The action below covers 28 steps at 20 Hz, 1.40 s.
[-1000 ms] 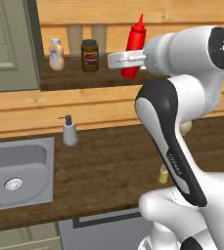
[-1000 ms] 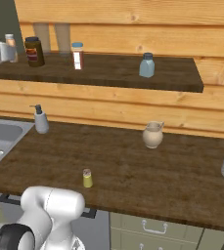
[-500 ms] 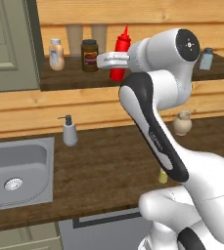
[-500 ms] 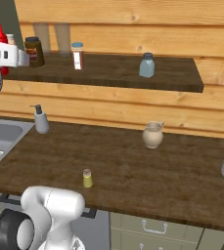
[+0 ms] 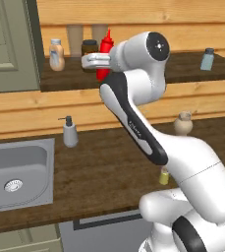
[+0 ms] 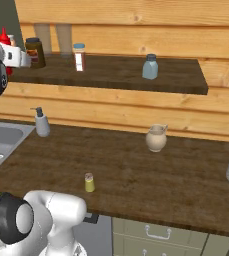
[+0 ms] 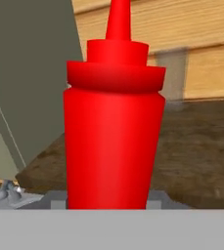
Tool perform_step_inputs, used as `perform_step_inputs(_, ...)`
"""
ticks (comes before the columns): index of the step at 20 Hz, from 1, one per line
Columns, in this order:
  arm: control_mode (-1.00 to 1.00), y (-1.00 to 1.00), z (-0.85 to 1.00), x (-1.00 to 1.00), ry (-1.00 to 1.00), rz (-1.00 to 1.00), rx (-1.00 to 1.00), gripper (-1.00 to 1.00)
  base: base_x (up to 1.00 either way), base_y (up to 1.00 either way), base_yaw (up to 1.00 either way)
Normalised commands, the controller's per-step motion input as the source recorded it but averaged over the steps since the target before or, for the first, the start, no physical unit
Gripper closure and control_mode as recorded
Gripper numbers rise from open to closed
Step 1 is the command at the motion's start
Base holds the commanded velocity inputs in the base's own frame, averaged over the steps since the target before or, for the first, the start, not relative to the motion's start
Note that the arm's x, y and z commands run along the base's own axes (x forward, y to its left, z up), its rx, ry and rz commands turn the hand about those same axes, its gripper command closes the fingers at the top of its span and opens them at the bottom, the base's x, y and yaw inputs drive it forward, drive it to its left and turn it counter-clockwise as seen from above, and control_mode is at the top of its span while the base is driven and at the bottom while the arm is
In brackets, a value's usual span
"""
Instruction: Put the shaker and condiment bottle from the counter next to their counterparts in the cabinet.
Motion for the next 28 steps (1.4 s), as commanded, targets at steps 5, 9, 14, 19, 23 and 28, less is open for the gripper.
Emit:
perform_step_inputs(5, -1.0, 0.1, -0.07, 0.71, 0.12, 0.05, -0.03, 1.0, 0.0, 0.0, 0.0)
perform_step_inputs(9, -1.0, 0.4, -0.09, 0.35, 0.0, 0.06, -0.2, 1.0, 0.0, 0.0, 0.0)
perform_step_inputs(14, -1.0, 0.31, -0.08, 0.25, 0.01, 0.05, -0.06, 1.0, 0.0, 0.0, 0.0)
perform_step_inputs(19, -1.0, 0.04, -0.13, 0.44, 0.0, 0.03, 0.04, 1.0, 0.0, 0.0, 0.0)
perform_step_inputs(23, -1.0, 0.05, -0.41, 0.26, -0.11, 0.03, 0.0, 1.0, 0.0, 0.0, 0.0)
perform_step_inputs(28, -1.0, 0.18, -0.33, 0.18, -0.1, 0.02, -0.01, 1.0, 0.0, 0.0, 0.0)
